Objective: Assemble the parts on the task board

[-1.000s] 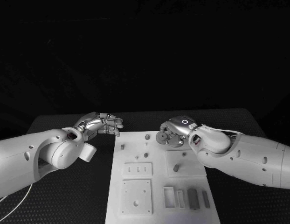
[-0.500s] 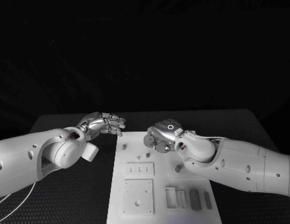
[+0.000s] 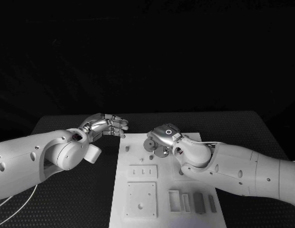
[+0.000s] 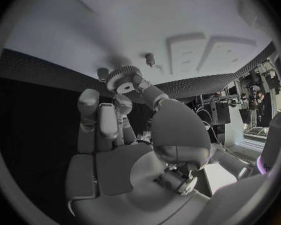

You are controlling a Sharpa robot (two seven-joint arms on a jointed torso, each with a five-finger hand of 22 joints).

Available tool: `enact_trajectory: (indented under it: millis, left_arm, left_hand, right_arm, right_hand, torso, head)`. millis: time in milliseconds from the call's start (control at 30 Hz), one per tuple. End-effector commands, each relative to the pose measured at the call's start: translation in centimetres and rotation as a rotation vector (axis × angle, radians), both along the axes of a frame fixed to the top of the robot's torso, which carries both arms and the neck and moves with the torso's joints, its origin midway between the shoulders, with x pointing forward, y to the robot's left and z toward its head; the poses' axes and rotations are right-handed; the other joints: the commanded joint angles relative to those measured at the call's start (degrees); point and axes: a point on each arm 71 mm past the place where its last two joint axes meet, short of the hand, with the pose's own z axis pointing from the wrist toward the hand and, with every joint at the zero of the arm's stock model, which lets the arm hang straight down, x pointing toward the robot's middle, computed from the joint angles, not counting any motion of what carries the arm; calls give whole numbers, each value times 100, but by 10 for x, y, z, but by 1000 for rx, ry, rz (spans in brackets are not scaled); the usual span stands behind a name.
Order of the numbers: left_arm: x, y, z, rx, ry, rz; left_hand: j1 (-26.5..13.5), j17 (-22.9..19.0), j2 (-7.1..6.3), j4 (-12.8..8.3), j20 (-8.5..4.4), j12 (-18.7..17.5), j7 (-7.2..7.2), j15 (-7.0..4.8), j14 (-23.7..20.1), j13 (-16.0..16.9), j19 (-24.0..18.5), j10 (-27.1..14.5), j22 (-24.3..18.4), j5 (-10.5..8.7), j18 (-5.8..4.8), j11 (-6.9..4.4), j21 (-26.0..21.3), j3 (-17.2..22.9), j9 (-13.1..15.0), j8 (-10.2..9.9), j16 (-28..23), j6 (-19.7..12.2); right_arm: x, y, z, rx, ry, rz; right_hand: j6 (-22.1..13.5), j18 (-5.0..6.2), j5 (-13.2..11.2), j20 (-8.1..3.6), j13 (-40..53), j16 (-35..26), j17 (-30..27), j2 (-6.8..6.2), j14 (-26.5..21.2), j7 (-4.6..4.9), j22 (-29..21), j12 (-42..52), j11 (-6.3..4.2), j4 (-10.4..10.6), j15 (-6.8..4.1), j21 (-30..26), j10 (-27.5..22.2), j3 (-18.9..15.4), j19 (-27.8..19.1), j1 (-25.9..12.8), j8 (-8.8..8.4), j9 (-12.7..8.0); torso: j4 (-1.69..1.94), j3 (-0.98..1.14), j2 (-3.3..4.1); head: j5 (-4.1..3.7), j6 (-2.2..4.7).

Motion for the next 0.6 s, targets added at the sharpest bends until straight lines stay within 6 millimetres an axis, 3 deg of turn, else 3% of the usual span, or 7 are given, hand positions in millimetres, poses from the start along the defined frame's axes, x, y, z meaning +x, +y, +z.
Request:
enact_trajectory:
  millis: [33, 200, 600]
  left_arm:
    - [0, -4, 2, -7, -10, -20]
    - [0, -4, 2, -7, -9, -21]
    - [1, -4, 2, -6, -8, -22]
  left_hand:
    - [-36, 9, -3, 6, -38, -38, 38, -3, 53, 7, 10, 16, 5, -25, 95, 8, -26, 7, -8, -22, -40, 11]
    - [-38, 11, -2, 6, -38, -41, 39, -3, 54, 7, 10, 17, 6, -25, 94, 8, -28, 7, -8, -22, -43, 11]
    - [-43, 15, -4, 6, -38, -47, 40, -3, 55, 8, 11, 18, 7, -26, 94, 9, -31, 6, -9, -24, -48, 9]
  right_arm:
    - [1, 3, -1, -9, -7, 4]
    - [3, 3, -5, -19, -7, 2]
    - [3, 6, -7, -26, 1, 6]
  right_hand:
    - [536, 396, 14, -19, -10, 24, 2, -11, 14, -55, 89, -24, 1, 20, -26, 23, 49, 24, 13, 26, 85, 105]
    - [535, 396, 13, -19, -12, 23, -3, -12, 12, -54, 89, -26, 2, 23, -25, 23, 51, 25, 15, 24, 83, 105]
    - [518, 396, 13, -20, -16, 20, -15, -14, 8, -50, 87, -31, 6, 23, -23, 19, 55, 31, 19, 25, 69, 102]
  torso:
    - [-1, -1, 1]
    - [8, -3, 1]
    - [-15, 5, -2]
  head:
    - [12, 2]
    - [14, -8]
    - [41, -5]
